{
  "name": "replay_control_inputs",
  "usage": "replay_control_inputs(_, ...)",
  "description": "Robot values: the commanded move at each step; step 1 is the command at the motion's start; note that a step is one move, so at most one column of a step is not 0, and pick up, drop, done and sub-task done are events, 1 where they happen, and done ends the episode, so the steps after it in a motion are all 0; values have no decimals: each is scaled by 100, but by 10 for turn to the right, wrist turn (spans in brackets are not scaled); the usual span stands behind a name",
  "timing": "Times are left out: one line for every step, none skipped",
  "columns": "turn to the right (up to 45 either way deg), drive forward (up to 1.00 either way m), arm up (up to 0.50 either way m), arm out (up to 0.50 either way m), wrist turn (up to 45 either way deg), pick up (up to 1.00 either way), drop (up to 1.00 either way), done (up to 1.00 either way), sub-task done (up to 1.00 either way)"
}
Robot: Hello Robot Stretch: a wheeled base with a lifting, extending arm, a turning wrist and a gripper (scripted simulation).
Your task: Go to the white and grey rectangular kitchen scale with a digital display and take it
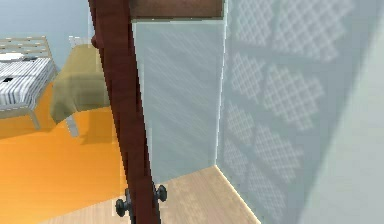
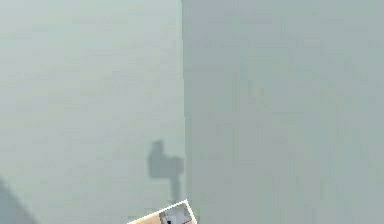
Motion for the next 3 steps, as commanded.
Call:
replay_control_inputs(0, 0, 0, 0, 0, 100, 0, 0, 0)
replay_control_inputs(0, 0, 10, 0, 0, 0, 0, 0, 0)
replay_control_inputs(0, 0, 0, 0, 0, 0, 0, 100, 0)
